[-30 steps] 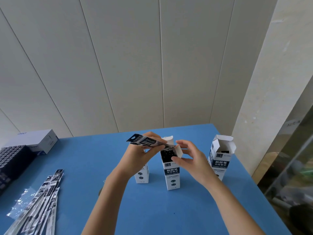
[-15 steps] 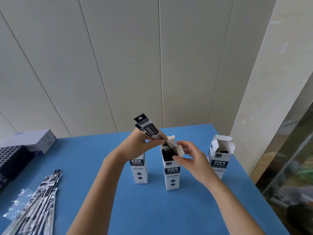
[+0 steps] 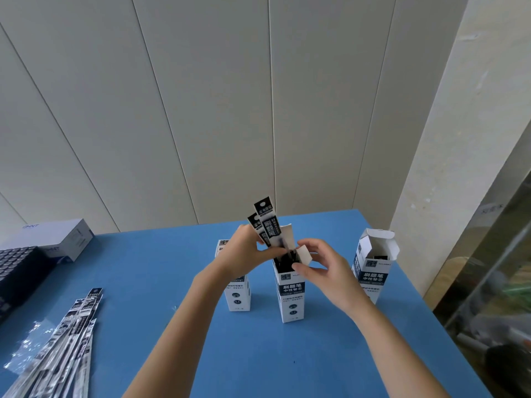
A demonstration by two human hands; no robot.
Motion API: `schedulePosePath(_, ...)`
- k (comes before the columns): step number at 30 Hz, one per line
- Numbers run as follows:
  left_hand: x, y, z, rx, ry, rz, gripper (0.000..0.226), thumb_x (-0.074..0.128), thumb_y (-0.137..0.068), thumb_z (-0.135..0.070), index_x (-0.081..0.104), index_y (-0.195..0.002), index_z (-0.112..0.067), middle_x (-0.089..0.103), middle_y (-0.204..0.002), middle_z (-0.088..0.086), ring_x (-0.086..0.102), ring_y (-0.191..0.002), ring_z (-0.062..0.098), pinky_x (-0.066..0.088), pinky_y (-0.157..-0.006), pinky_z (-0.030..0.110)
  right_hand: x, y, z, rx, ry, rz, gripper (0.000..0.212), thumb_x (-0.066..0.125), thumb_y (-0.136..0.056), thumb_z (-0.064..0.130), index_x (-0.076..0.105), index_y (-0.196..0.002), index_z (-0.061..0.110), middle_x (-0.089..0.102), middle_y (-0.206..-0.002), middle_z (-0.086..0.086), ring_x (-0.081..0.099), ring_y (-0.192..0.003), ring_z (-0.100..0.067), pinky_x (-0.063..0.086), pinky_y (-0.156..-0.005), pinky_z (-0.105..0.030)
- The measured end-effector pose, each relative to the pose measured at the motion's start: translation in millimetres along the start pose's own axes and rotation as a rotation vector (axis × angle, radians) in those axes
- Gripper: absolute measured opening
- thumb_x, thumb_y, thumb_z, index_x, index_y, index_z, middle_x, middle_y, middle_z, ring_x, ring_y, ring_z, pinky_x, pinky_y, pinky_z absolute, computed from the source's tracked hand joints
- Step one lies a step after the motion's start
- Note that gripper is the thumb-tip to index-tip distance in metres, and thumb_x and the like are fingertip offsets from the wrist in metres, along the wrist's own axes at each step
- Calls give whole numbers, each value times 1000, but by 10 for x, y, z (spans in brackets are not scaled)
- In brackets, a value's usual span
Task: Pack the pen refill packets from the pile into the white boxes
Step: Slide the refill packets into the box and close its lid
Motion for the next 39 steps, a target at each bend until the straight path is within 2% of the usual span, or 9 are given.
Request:
schedulePosePath(4, -8, -34, -62, -11, -12, 48, 4, 72, -80, -20, 71, -84, -19, 70, -88, -4, 64, -85, 20, 50, -83, 39, 4, -5, 5, -2, 1, -1, 33, 69, -80, 9, 55, -103, 29, 62, -110, 3, 58, -105, -5, 51, -75, -12)
schedulePosePath(10, -15, -90, -49, -91, 24, -52, 15, 76, -75, -22, 75, -83, -9, 75, -84, 6, 69, -78, 19, 53, -79, 38, 11, -6, 6, 5, -13, 1, 32, 69, -80, 10, 56, -104, 26, 63, -107, 5, 60, -100, 0, 51, -75, -12)
schedulePosePath(15, 148, -112, -17, -112, -15, 63, 44, 67, -69, -49, 70, -80, -6, 70, -79, 17, 65, -76, 31, 53, -74, 47, 11, -10, 8, 6, -12, 1, 32, 68, -81, 8, 57, -109, 19, 63, -108, 4, 59, -105, -9, 50, -75, -11)
schedulePosePath(20, -14, -68, -120, -64, 81, -109, 9, 76, -75, -11, 71, -79, -4, 74, -77, 5, 63, -60, -4, 49, -62, 9, 1, 3, 20, 5, -23, -7, 32, 70, -79, 8, 56, -104, 25, 63, -107, 2, 60, -102, -8, 50, -74, -11)
schedulePosePath(25, 177, -133, -85, -62, -62, 11, 11, 75, -75, -16, 69, -68, -9, 70, -70, 13, 59, -60, 24, 49, -64, 32, -7, 1, 31, -2, -14, -11, 32, 68, -80, 7, 57, -107, 20, 64, -108, 4, 60, -104, -8, 48, -74, -8)
schedulePosePath(28, 285, -133, -48, -98, -117, 70, 19, 72, -78, -17, 67, -71, -1, 66, -69, 22, 46, -57, 20, 43, -58, 37, -2, -11, 41, -8, 1, -8, 31, 67, -81, 7, 57, -109, 18, 64, -110, 3, 60, -104, -11, 47, -74, -5)
schedulePosePath(32, 159, -91, -95, -74, -13, -49, 15, 74, -76, -21, 68, -77, -7, 71, -70, 6, 63, -62, 14, 51, -64, 24, -2, -3, 37, -3, -19, -4, 31, 68, -81, 8, 57, -108, 19, 64, -110, 2, 60, -105, -10, 46, -74, -5)
schedulePosePath(35, 145, -104, -139, -58, -70, -79, 8, 71, -79, -12, 68, -76, -5, 71, -71, 8, 63, -61, 12, 49, -61, 17, -3, 0, 38, 2, -32, -5, 30, 68, -81, 7, 57, -105, 22, 64, -108, 3, 60, -103, -9, 47, -74, -6)
schedulePosePath(39, 269, -125, -111, -51, -185, 6, 8, 66, -80, -14, 66, -80, -6, 67, -70, 10, 61, -65, 25, 52, -66, 39, -15, -15, 40, 0, -15, -11, 30, 67, -81, 7, 57, -104, 24, 63, -108, 4, 60, -102, -8, 47, -74, -5)
Point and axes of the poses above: each hand's wrist, its own y-axis away from the middle knuckle, its own x-axis out of the palm, z = x × y, the point moved 5 cm from there along -y, towards the middle knuckle
